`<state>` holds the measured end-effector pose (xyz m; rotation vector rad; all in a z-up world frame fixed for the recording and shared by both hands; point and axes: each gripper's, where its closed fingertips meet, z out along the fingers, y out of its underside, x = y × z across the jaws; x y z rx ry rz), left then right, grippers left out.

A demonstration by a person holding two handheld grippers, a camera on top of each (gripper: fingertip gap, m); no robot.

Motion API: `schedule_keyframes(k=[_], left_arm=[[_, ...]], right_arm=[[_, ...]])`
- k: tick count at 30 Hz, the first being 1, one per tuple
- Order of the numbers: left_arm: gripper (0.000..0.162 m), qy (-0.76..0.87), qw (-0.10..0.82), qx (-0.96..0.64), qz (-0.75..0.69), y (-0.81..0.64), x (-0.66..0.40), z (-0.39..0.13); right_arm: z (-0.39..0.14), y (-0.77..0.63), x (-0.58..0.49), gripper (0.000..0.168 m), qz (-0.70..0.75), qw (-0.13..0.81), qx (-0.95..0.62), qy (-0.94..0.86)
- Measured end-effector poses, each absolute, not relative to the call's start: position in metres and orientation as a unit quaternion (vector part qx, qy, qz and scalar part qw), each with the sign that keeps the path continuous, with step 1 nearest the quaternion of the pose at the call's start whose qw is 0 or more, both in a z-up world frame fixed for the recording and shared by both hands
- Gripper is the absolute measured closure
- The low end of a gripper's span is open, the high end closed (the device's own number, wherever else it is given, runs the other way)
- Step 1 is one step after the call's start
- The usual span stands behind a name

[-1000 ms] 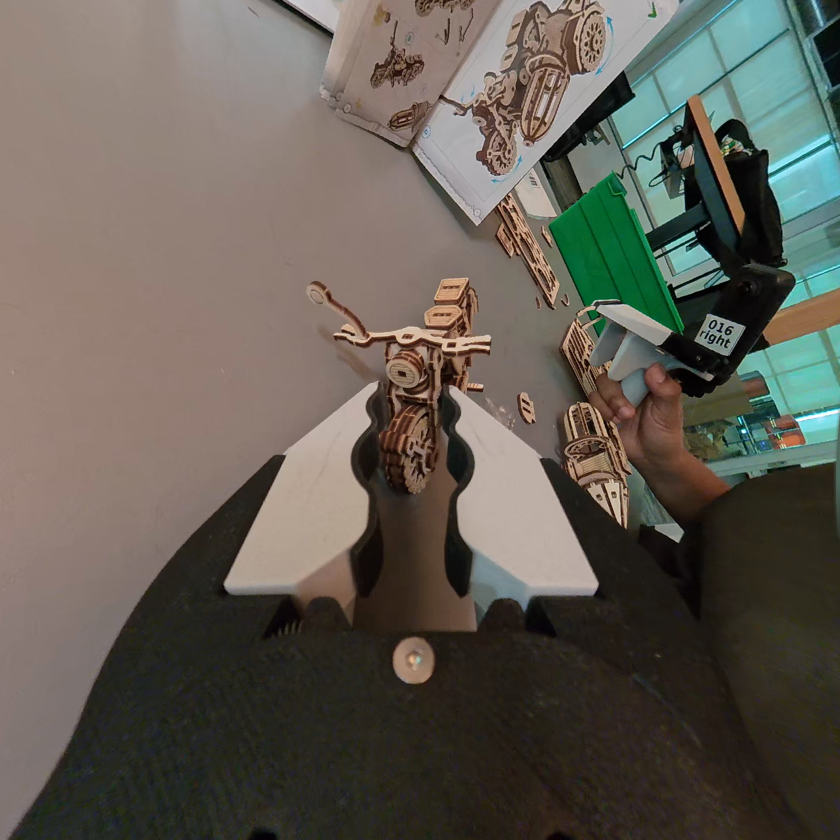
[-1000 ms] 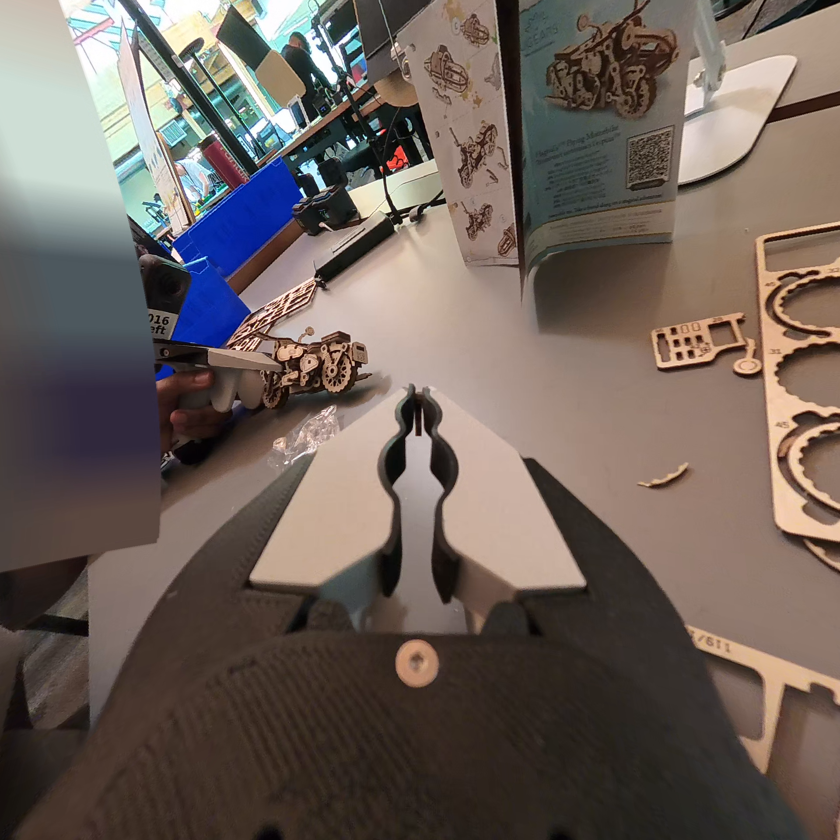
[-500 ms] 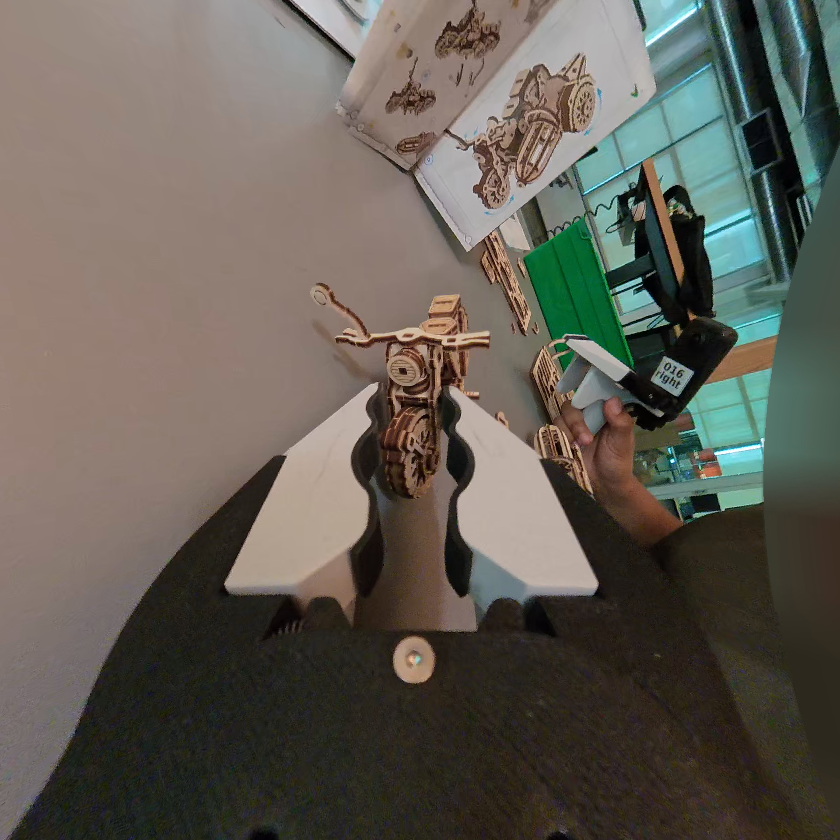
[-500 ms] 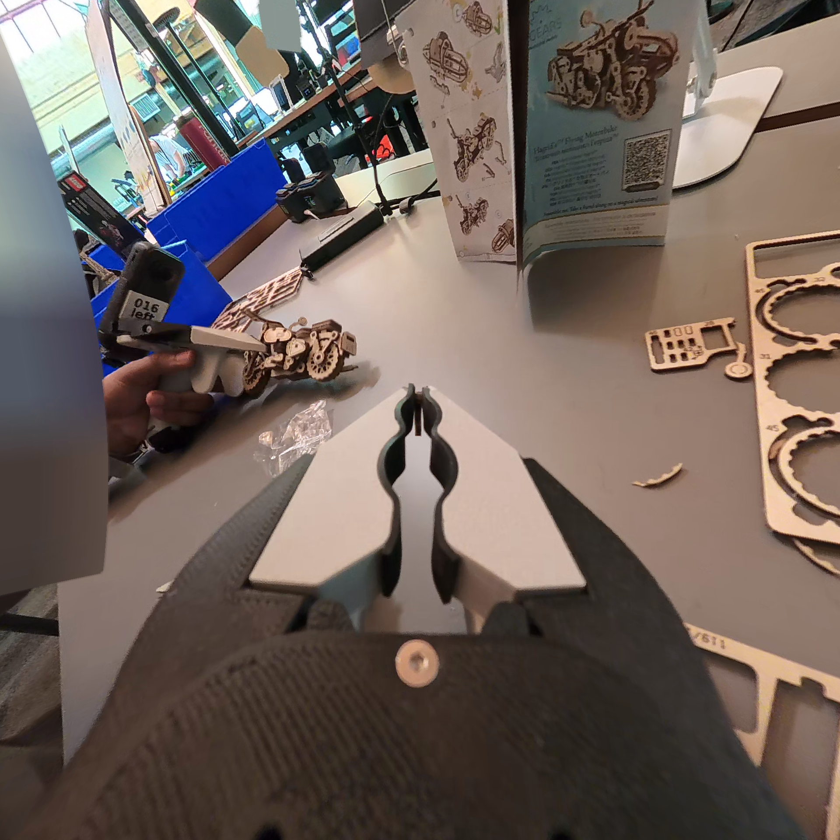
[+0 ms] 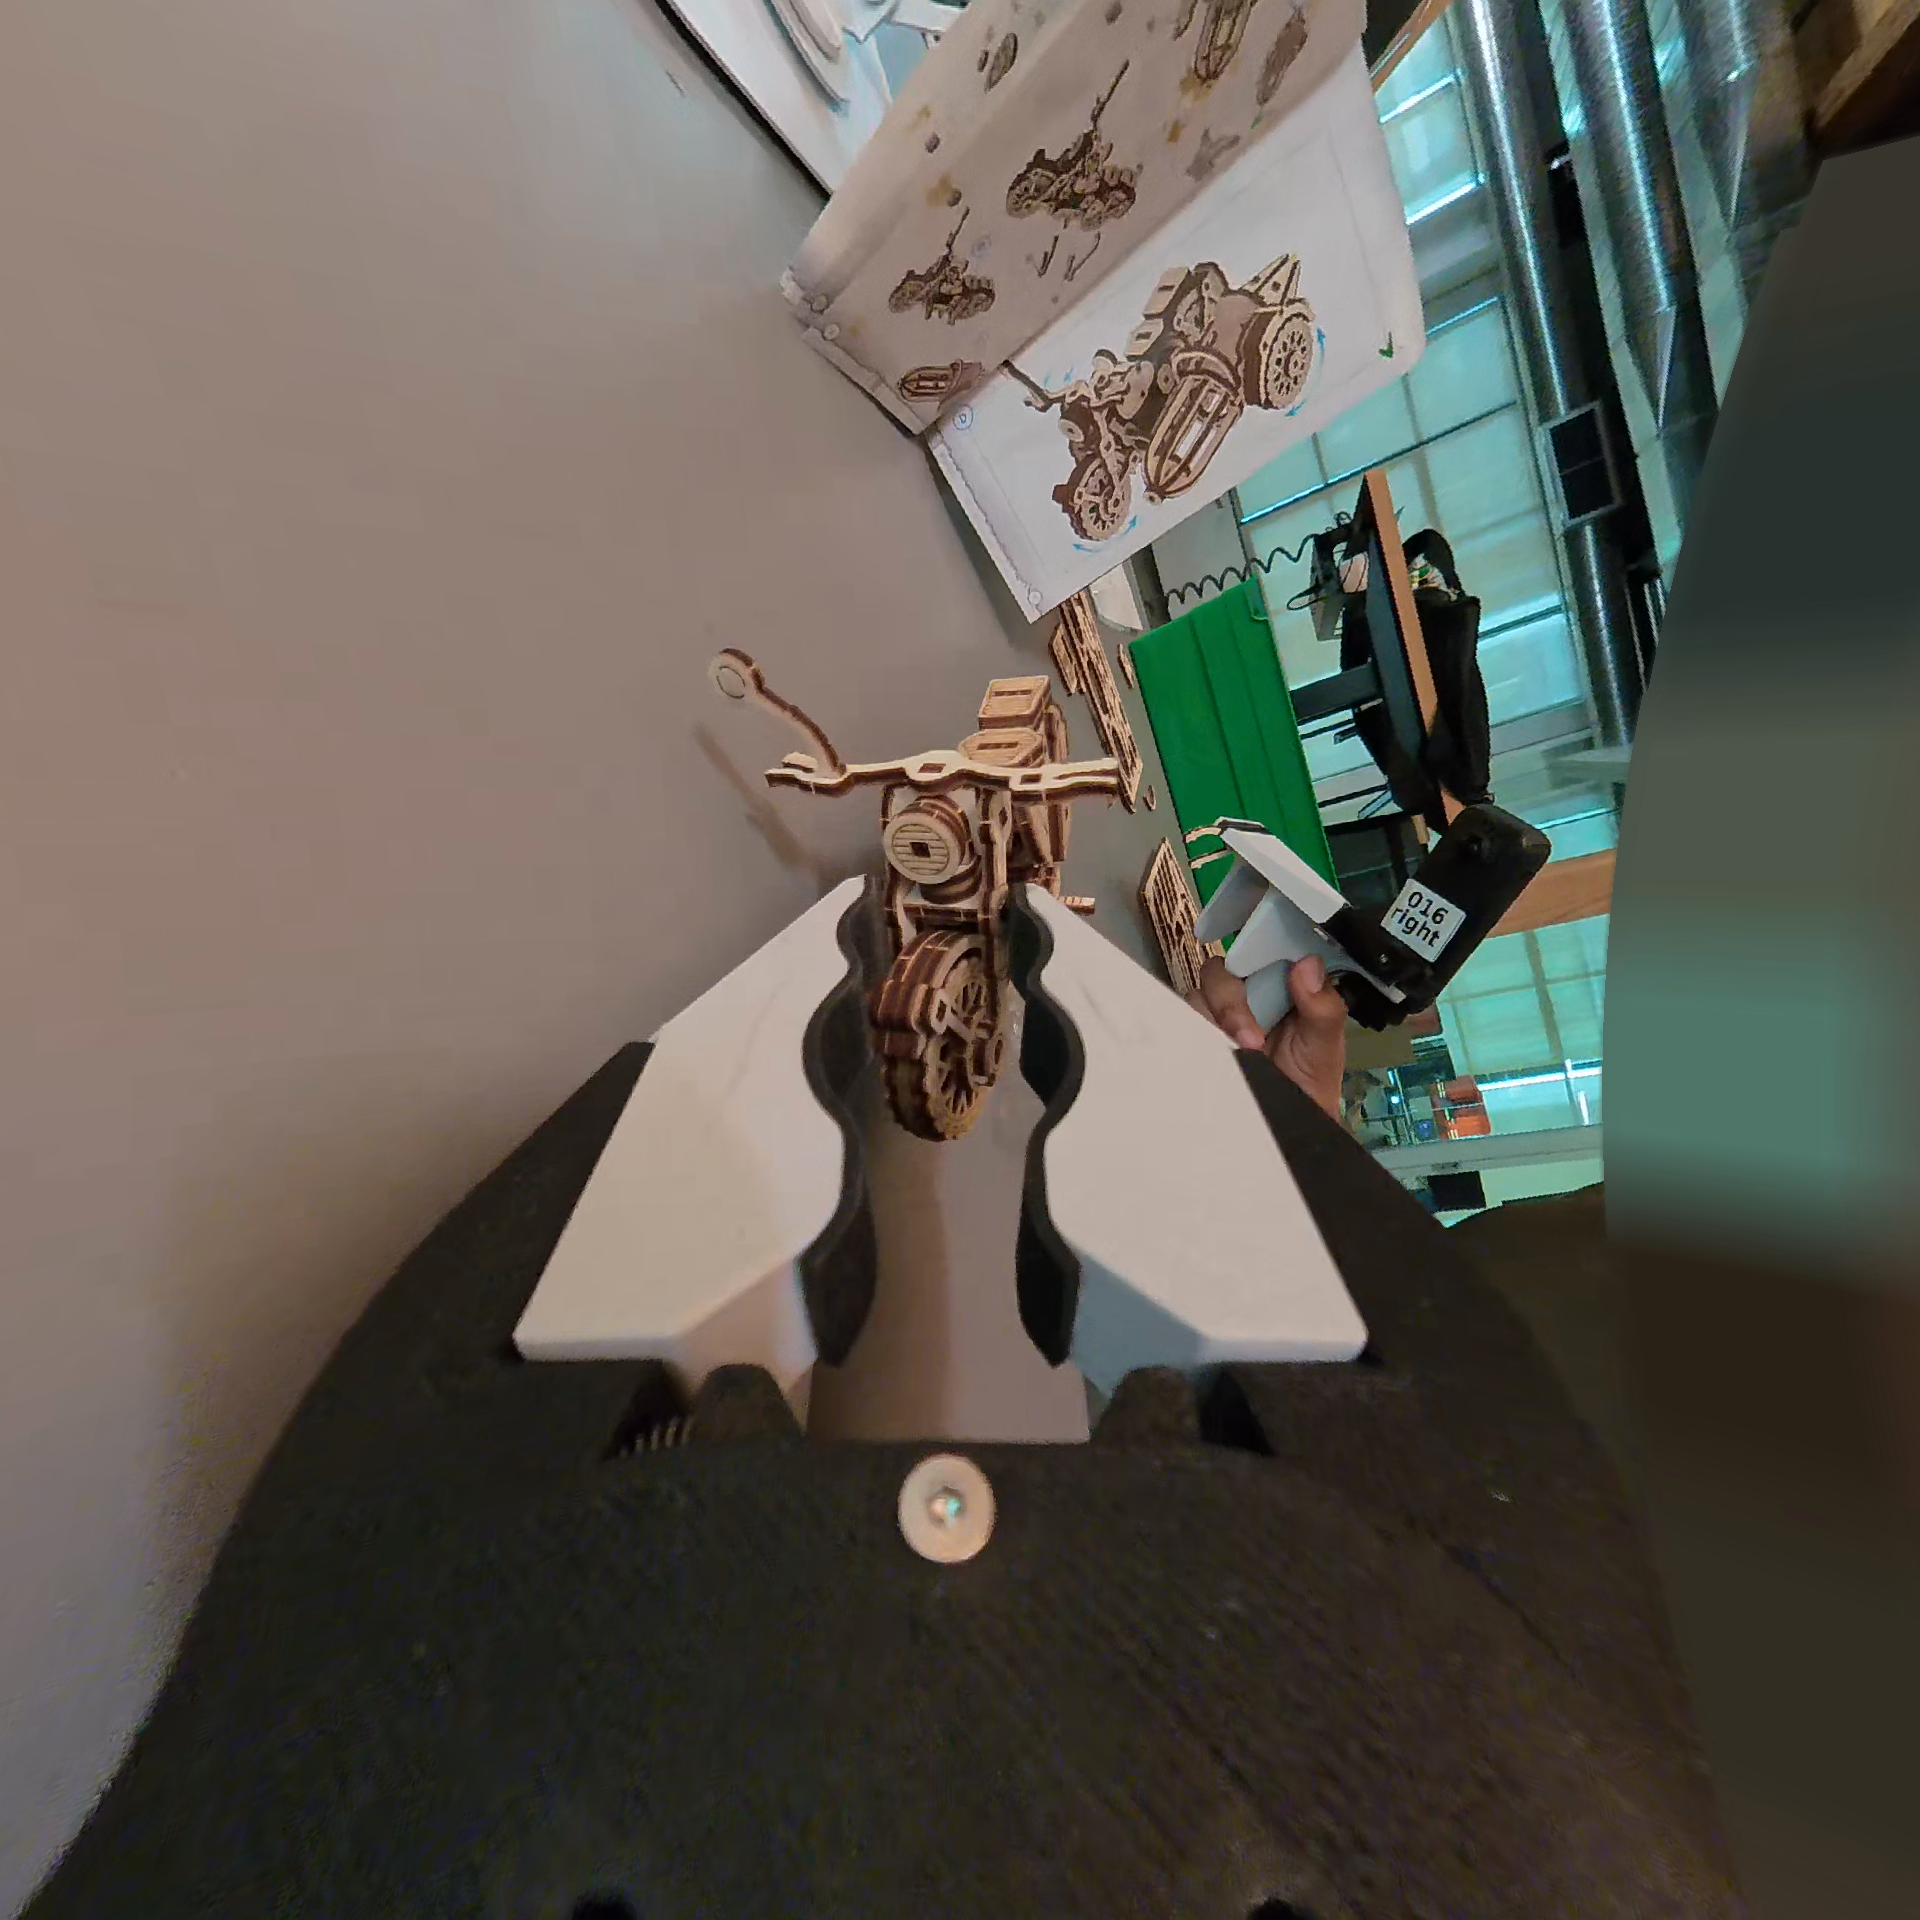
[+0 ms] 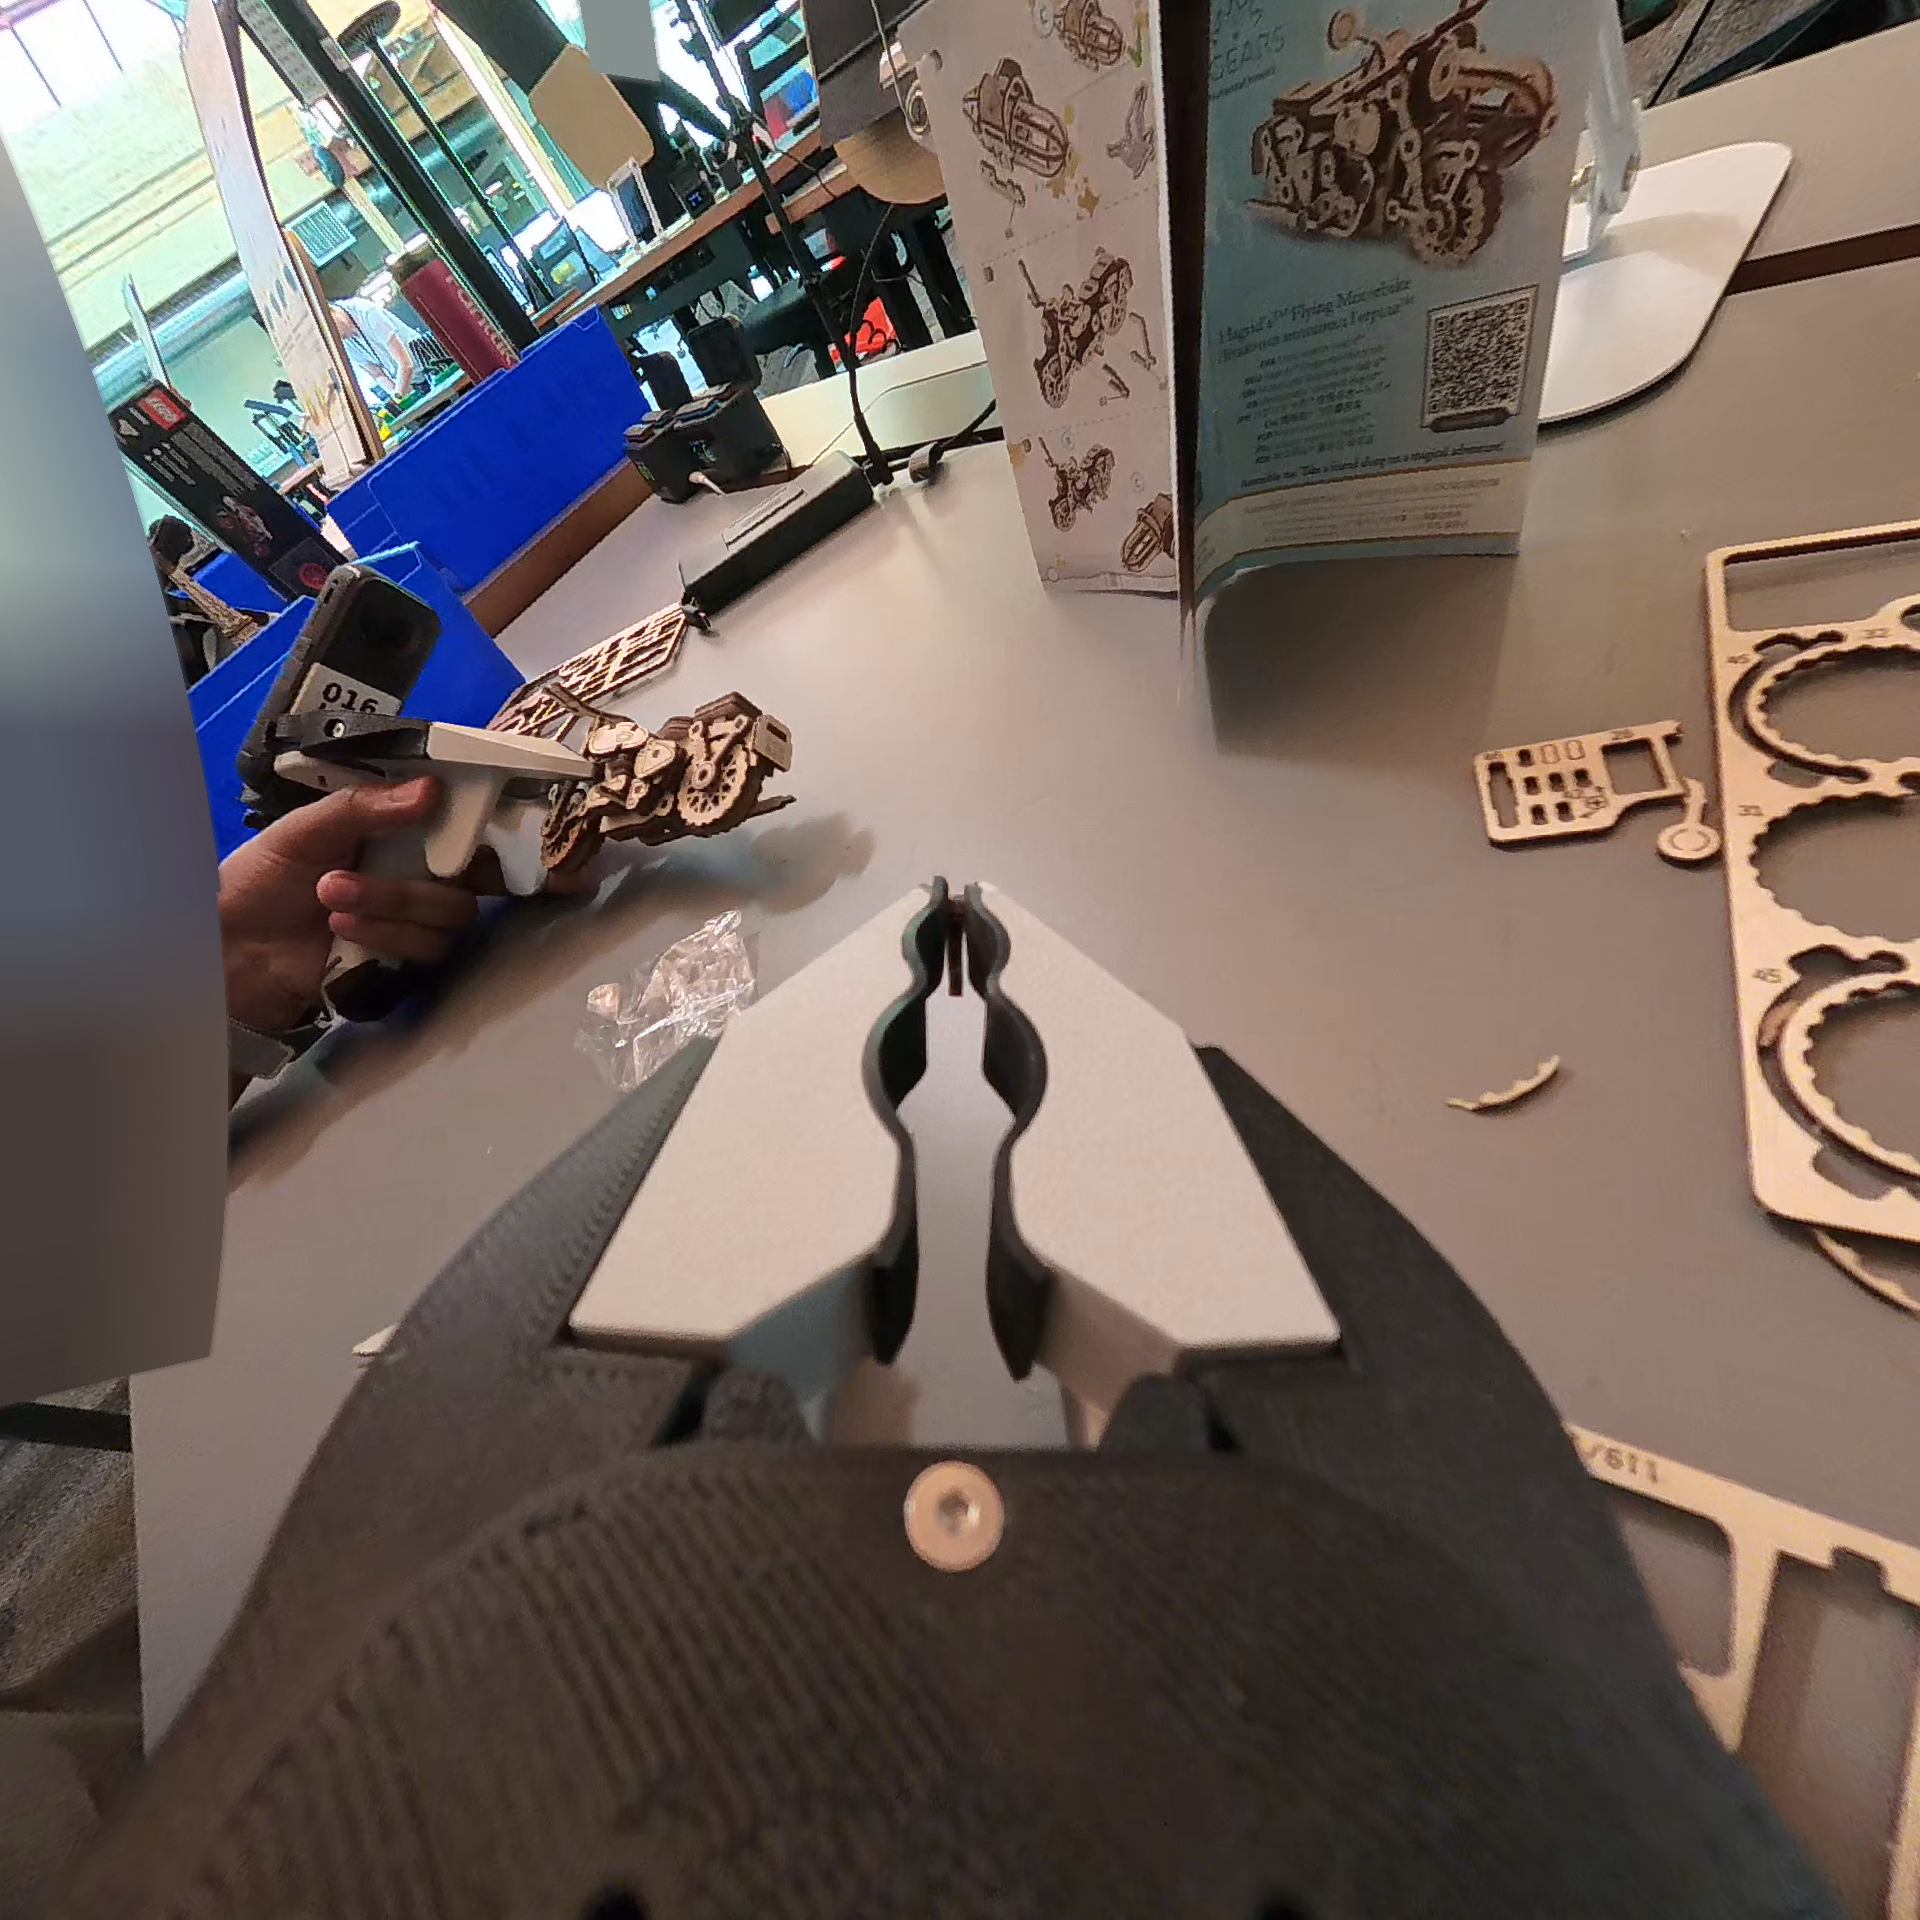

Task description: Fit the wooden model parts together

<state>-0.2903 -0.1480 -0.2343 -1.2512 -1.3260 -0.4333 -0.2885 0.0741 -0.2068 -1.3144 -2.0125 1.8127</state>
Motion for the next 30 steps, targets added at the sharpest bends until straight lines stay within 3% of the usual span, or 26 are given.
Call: schedule_keyframes(k=[30], left_arm=[[0.14, -0.57, 0.59, -0.543, -0.179, -0.1478, -0.2904, -0.2353]], right_arm=[[-0.2064, 0.072, -0.2901, 0.168, 0.598, 0.072, -0.432, -0.671]])
